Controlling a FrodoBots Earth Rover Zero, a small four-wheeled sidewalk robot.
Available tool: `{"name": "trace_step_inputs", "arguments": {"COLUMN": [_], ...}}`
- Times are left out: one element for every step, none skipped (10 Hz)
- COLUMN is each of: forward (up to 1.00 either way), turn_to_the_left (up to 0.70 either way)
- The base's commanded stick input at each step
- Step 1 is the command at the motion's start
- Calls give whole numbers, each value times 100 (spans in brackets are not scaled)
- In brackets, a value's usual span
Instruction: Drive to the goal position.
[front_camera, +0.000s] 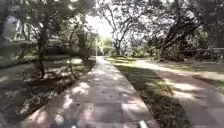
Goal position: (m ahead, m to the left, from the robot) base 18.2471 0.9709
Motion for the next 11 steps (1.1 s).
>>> {"name": "trace_step_inputs", "arguments": {"forward": [50,50,50,50,50,50,50,50,50,50,50], "turn_to_the_left": [0,0,0,0,0,0,0,0,0,0,0]}}
